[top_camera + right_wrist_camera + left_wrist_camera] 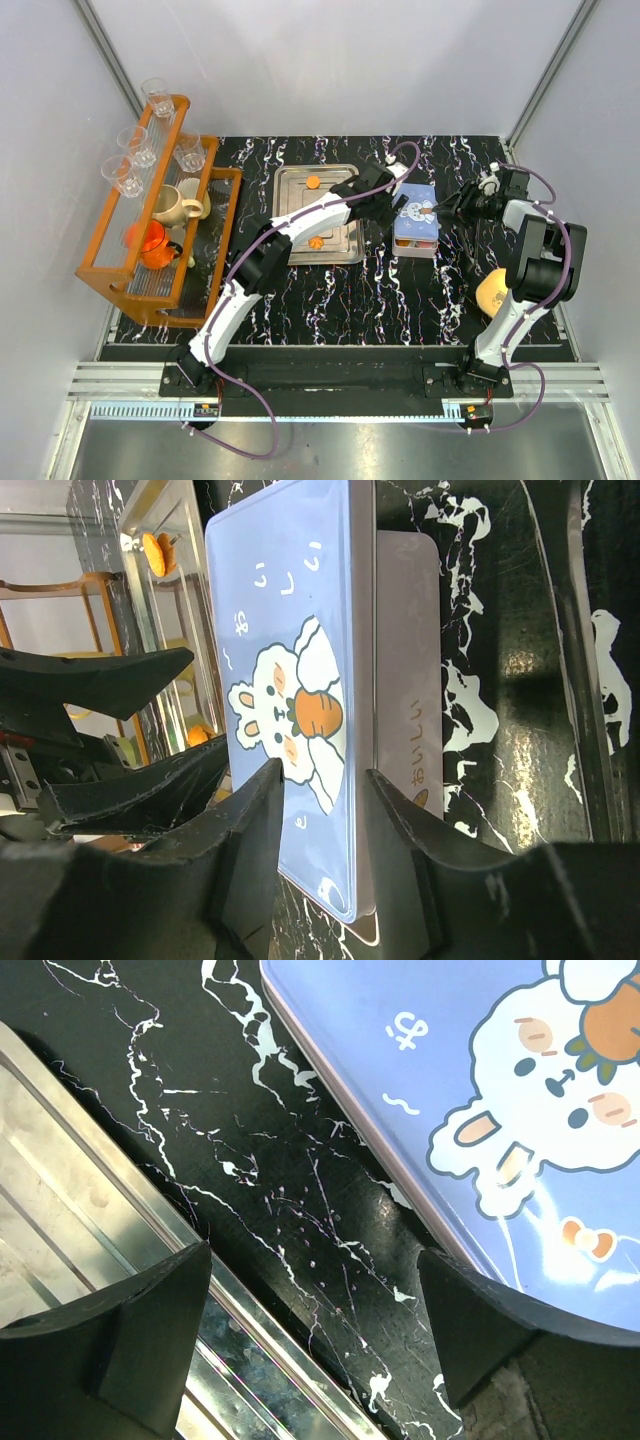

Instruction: Pack the cookies

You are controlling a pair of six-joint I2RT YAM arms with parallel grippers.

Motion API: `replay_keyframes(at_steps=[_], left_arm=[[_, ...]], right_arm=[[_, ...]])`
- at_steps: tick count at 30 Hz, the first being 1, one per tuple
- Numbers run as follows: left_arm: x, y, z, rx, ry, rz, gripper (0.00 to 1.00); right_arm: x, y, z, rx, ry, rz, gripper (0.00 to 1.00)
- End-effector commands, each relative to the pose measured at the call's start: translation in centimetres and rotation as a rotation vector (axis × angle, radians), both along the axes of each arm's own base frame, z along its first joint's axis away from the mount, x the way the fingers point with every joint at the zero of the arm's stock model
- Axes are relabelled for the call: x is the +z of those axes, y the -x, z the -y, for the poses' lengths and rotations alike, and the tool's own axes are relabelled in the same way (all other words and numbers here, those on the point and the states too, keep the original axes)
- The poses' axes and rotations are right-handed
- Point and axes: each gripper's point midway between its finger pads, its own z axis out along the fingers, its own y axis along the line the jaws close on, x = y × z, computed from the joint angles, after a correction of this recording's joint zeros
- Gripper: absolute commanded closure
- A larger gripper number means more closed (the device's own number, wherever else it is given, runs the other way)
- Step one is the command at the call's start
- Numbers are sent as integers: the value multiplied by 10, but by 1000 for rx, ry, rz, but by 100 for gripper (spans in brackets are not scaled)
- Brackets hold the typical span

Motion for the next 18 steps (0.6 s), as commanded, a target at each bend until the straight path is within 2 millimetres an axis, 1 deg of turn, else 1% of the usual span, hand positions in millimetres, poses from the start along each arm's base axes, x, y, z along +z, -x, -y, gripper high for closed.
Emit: replay_keyframes(at_steps=[1,10,16,17,18], left_arm=[[17,-4,16,-12,56,30,12],[19,-2,17,-12,53,33,12],[18,-1,12,-6,42,34,12],[22,-2,10,-3,45,41,12],[19,-1,8,-2,36,41,12]], right_arm=[[29,-9,8,1,63,93,53],[32,-6,11,13,104,106,52],[44,-3,12,24,144,146,52],[48,-4,12,25,148,156,51],[50,-4,13,28,155,163,51]])
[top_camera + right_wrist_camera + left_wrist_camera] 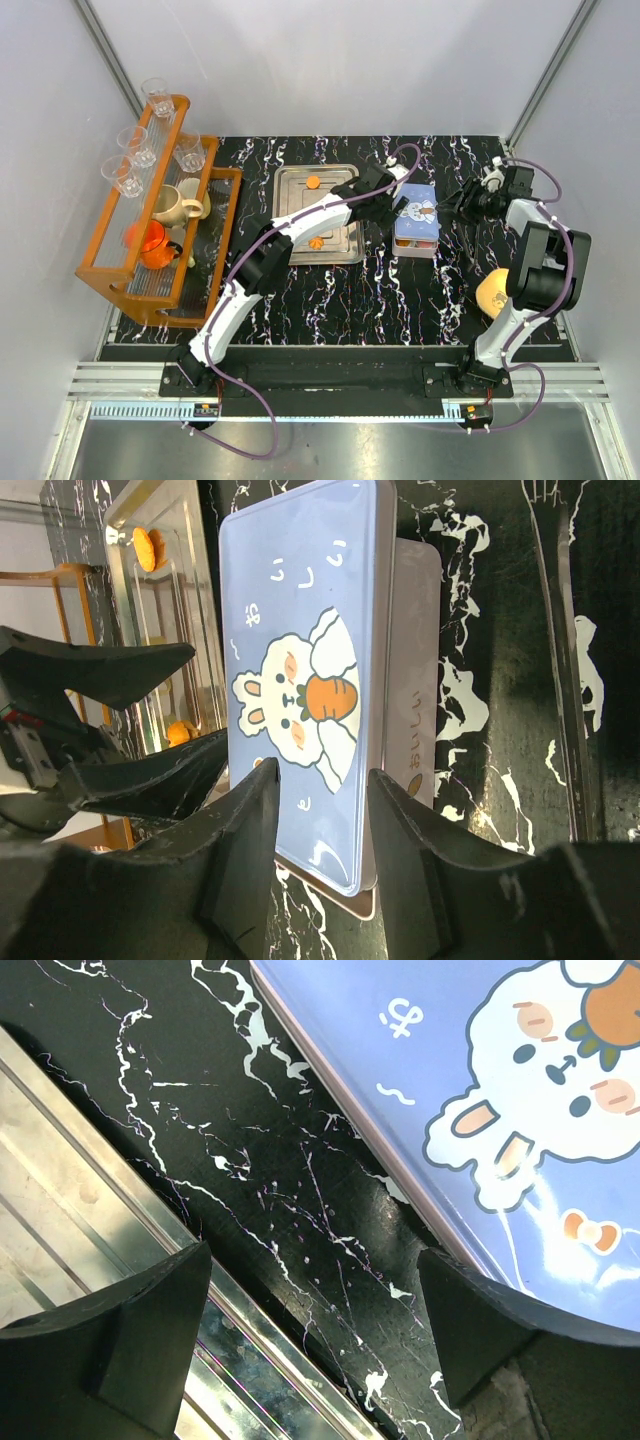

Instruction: Pack the cookies

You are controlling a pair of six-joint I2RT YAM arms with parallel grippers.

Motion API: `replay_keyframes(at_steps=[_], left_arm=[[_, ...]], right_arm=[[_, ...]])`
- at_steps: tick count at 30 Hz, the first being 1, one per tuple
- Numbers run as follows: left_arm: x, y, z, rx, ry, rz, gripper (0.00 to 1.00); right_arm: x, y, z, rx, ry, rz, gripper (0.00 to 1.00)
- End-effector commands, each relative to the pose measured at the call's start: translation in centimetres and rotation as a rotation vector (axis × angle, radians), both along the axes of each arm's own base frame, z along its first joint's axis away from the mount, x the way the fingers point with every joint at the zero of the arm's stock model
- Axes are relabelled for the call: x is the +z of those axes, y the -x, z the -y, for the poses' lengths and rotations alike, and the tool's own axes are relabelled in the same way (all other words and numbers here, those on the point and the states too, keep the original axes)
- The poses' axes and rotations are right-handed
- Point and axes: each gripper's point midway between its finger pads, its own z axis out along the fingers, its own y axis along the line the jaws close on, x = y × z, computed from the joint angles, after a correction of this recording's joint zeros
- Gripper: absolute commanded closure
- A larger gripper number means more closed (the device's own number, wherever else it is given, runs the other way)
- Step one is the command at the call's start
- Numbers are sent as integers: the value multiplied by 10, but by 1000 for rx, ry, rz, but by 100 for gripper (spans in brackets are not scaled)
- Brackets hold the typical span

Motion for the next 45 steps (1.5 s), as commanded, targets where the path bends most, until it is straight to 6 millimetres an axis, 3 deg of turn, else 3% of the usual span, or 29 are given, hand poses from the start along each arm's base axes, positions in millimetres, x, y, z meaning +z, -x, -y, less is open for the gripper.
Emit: replay_keyframes(at_steps=[1,11,22,25,26,29,37,39,42,45], left_arm=[[24,-4,6,5,43,55,12],[46,-8,-17,40,56,82,12],[70,-23,-41,73,81,108,12],[77,-28,-46,79,87,118,12],[79,-29,-45,77,91,121,12],[90,-38,-49,86,105,131,12],[108,-53,-57,69,100,162,11],[110,-55,-58,57,94,166,11],[111,-56,-58,35,97,163,10],[118,-59,-52,5,99,176,9]], right_arm=[[39,-8,6,20,69,119,51],[61,-5,-8,157,201,227,46],[47,-1,-39,464,432,313,46],[48,2,-34,524,551,351,42],[50,2,-33,550,583,377,31],[58,8,-31,615,641,418,19],[73,46,-39,829,812,501,11],[67,58,-50,931,861,520,9],[64,66,-50,1003,965,534,7],[49,72,-52,1069,1037,527,4]])
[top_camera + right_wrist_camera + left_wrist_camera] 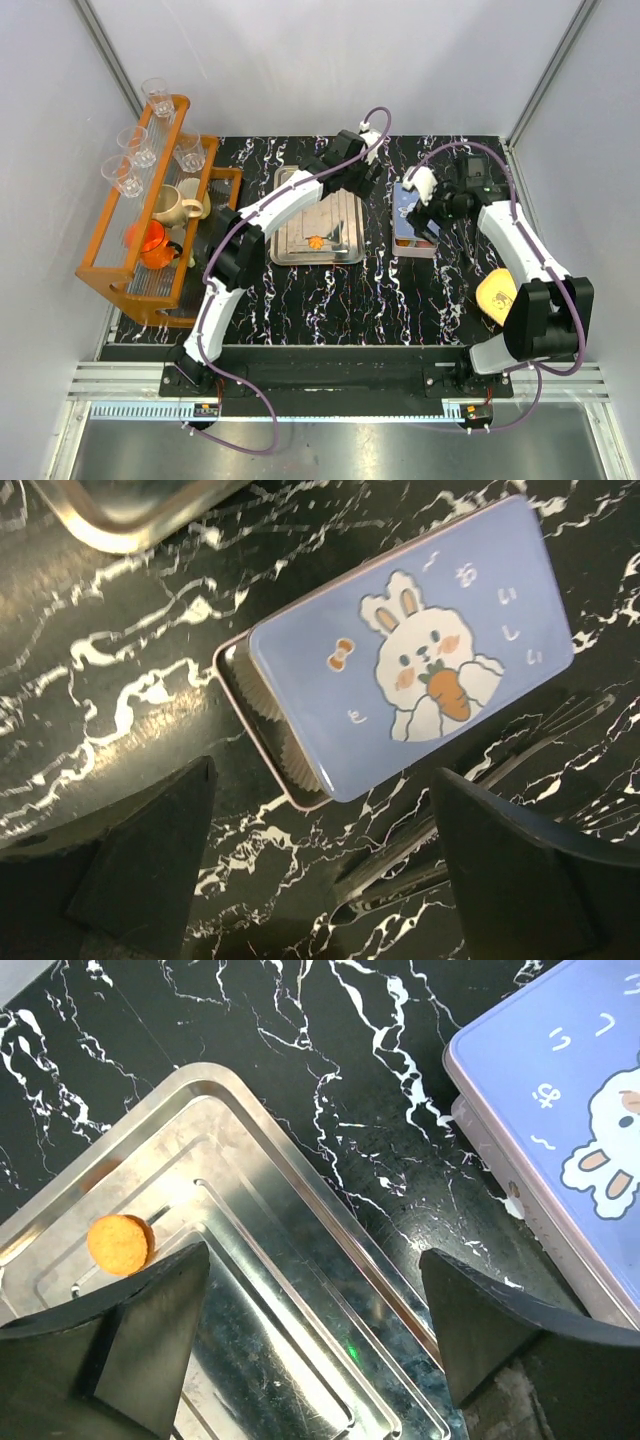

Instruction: Pack the cookies

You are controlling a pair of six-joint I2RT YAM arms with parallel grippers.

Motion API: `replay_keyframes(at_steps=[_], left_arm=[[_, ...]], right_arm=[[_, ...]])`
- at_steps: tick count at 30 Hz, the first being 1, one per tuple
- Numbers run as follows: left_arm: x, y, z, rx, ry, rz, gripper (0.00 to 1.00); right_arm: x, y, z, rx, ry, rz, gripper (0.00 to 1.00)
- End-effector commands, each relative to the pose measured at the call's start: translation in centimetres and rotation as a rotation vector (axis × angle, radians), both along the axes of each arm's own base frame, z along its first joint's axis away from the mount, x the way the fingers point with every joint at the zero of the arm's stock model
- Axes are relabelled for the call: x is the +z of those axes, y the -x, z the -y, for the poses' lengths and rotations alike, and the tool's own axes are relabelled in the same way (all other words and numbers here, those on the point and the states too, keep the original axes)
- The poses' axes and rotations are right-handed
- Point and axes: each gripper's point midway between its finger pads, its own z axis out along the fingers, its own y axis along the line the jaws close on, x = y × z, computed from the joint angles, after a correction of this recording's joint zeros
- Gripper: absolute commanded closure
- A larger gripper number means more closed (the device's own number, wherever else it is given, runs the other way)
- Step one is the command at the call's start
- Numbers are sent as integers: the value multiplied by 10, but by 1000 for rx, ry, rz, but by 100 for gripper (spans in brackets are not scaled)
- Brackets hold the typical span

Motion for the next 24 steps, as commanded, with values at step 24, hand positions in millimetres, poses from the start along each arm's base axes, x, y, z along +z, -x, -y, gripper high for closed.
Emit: replay_keyframes(at_steps=[24], left_arm=[[46,-44,15,-62,107,109,6]], right_arm=[[-60,1,3,221,397,224,0]])
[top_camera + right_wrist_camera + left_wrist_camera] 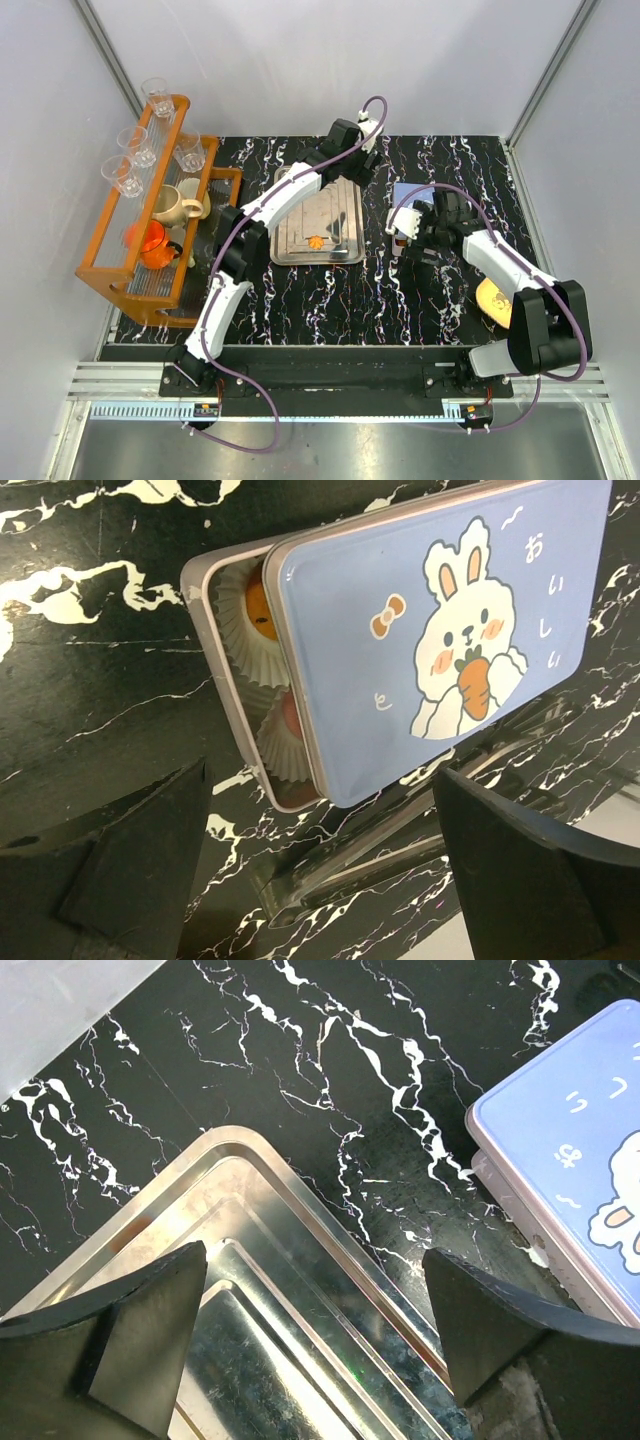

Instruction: Pack the cookies

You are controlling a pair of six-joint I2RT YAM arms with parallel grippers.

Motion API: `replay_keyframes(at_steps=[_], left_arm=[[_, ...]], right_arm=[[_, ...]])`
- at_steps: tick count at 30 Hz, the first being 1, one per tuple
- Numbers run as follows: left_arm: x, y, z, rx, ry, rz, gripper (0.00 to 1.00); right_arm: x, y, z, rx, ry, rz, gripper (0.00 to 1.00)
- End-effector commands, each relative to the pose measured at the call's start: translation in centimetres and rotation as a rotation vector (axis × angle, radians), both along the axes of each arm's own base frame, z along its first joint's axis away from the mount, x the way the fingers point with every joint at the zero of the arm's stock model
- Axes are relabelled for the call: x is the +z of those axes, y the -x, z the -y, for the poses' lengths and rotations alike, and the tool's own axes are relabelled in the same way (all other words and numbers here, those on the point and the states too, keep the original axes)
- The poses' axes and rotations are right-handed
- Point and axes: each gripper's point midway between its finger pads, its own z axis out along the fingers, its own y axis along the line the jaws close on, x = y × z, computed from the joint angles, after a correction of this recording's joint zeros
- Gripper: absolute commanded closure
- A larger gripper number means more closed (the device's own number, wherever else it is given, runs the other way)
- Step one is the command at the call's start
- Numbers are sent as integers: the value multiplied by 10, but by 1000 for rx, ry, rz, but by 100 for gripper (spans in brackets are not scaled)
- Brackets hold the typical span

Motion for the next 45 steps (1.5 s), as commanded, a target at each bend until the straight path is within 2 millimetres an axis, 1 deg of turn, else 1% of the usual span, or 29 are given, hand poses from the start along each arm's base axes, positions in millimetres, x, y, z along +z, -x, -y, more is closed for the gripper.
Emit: replay_keyframes(at_steps=[1,9,14,22,28,33,37,45], left_arm=[[30,-8,9,-8,67,58,6],[21,-13,3,12,51,53,6],[19,-14,2,15,52,48,6],[15,-16,0,18,48,44,5],[7,-17,-3,20,39,34,6],[5,-17,-3,21,37,33,6],[5,-17,-3,22,39,32,6],[4,-18,-5,28,46,22,6]], right_arm=[[7,-16,-5,28,26,70,0],[-4,-15,-6,36,33,51,0],[-13,-13,-7,49,46,53,0],[-19,-20,-9,57,73,92,0],[-30,-24,-8,56,97,100,0],[-38,-25,-7,57,113,98,0],[-42,-20,-7,63,124,99,0],[-46,-7,-7,83,152,126,7]])
